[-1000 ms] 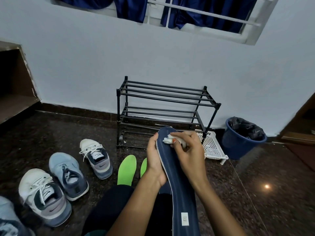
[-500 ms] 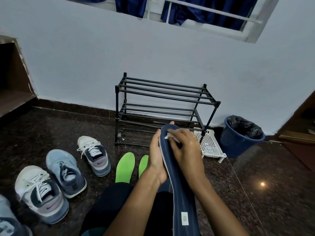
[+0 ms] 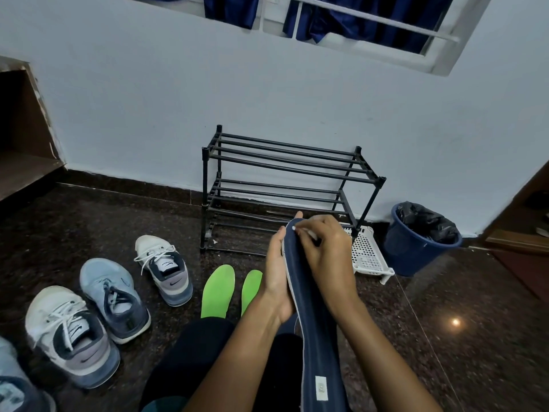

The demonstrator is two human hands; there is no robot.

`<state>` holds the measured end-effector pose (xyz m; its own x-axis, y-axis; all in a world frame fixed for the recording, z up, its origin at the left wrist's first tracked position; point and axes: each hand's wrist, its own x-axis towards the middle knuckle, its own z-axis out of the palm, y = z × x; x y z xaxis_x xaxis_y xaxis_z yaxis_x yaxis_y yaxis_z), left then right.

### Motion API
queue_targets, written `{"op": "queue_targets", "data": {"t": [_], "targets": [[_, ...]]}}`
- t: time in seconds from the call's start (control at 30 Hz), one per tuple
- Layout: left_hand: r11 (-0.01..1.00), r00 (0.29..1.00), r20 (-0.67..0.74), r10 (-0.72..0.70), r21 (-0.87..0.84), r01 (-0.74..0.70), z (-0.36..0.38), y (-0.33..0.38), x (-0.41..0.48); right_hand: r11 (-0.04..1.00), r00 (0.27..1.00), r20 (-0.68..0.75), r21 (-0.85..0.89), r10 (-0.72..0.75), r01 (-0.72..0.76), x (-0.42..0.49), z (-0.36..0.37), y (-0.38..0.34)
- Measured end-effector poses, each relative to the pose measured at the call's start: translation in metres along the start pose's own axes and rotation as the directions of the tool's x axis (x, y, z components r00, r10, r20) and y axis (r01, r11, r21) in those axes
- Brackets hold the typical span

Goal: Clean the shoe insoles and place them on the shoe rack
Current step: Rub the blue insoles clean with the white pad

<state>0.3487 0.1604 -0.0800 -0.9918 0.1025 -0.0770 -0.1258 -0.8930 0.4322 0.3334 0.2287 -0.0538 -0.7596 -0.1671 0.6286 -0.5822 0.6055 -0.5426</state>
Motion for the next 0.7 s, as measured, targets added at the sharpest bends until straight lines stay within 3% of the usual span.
{"op": "queue_targets", "data": {"t": [0.23, 0.33, 0.47, 0.63, 0.7], "targets": [[0.999, 0.999, -0.019, -0.035, -0.025, 0.035, -0.004, 0.0, -0.001, 0.992, 0.998, 0.049, 0.118, 0.029, -0.035, -0.013, 0.005, -0.024], [0.999, 1.0, -0.019, -0.004, -0.05, 0.003, -0.002, 0.0, -0.002, 0.999, 1.0, 0.004, 0.043, 0.012, -0.012, -0.004, 0.002, -0.017], [0.999, 1.0, 0.014, 0.013, 0.039, -0.014, 0.001, 0.002, -0.003, 0.999, 0.998, -0.042, 0.007, 0.037, -0.037, 0.006, 0.001, -0.007], [0.999, 0.996, -0.083, 0.03, 0.035, -0.027, -0.004, 0.002, -0.001, 0.998, 0.998, 0.053, 0.055, 0.032, -0.035, -0.011, 0.01, -0.017], [0.999, 0.995, -0.09, 0.032, 0.012, -0.031, -0.003, 0.0, -0.002, 0.998, 0.999, 0.022, 0.047, 0.033, -0.034, -0.008, 0.009, -0.016]]}}
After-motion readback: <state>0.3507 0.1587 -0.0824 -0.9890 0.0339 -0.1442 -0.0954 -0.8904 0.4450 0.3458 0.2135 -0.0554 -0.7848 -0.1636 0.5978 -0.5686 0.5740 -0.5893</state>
